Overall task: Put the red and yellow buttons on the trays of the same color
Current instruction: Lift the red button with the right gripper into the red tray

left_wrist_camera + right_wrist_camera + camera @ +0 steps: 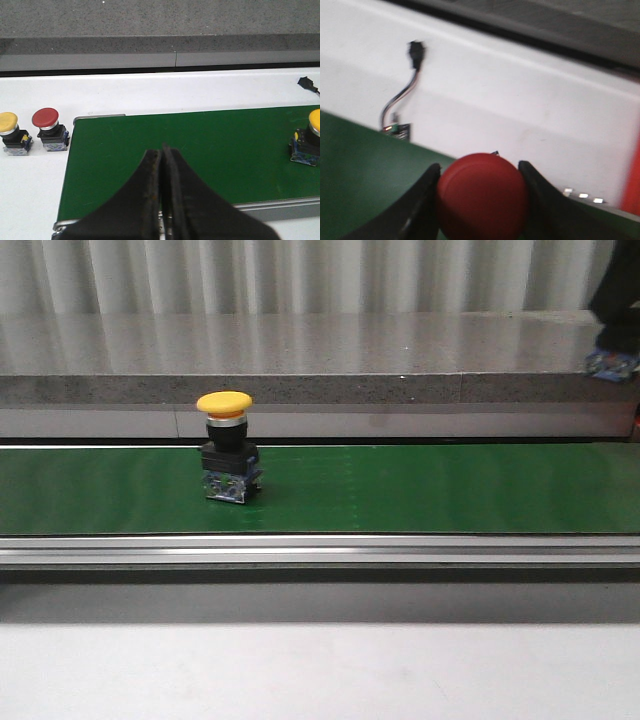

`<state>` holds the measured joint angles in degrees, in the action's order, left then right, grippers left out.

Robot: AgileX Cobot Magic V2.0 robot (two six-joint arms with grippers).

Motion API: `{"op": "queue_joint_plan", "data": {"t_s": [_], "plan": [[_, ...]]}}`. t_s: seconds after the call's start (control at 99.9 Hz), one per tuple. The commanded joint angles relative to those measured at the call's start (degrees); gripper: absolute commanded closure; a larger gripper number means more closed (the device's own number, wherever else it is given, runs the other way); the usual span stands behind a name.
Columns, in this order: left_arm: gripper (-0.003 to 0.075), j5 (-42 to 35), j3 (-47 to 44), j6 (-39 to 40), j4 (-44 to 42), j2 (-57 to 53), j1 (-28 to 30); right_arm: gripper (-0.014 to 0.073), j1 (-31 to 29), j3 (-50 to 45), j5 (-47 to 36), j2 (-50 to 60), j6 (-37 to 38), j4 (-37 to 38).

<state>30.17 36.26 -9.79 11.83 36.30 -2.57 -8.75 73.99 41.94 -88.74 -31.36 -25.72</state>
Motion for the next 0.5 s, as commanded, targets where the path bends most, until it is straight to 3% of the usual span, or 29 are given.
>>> {"op": "queue_joint_plan", "data": {"t_s": [0.0, 0.2, 0.49], "plan": [[0.0740, -4.2, 1.7, -0.1, 1.0, 0.0, -0.5, 0.0482, -4.8, 4.3, -3.9, 0.1, -0.5, -0.5], [0.0740, -4.2, 1.7, -0.1, 1.0, 0.0, -0.5, 0.0482, -12.0, 11.6, -5.8, -8.3, -0.5, -0.5], [0.0740, -4.2, 1.7, -0.1, 1.0, 0.0, -0.5, 0.0482, -15.8, 18.3, -9.3, -19.5, -0.5, -0.5]]}}
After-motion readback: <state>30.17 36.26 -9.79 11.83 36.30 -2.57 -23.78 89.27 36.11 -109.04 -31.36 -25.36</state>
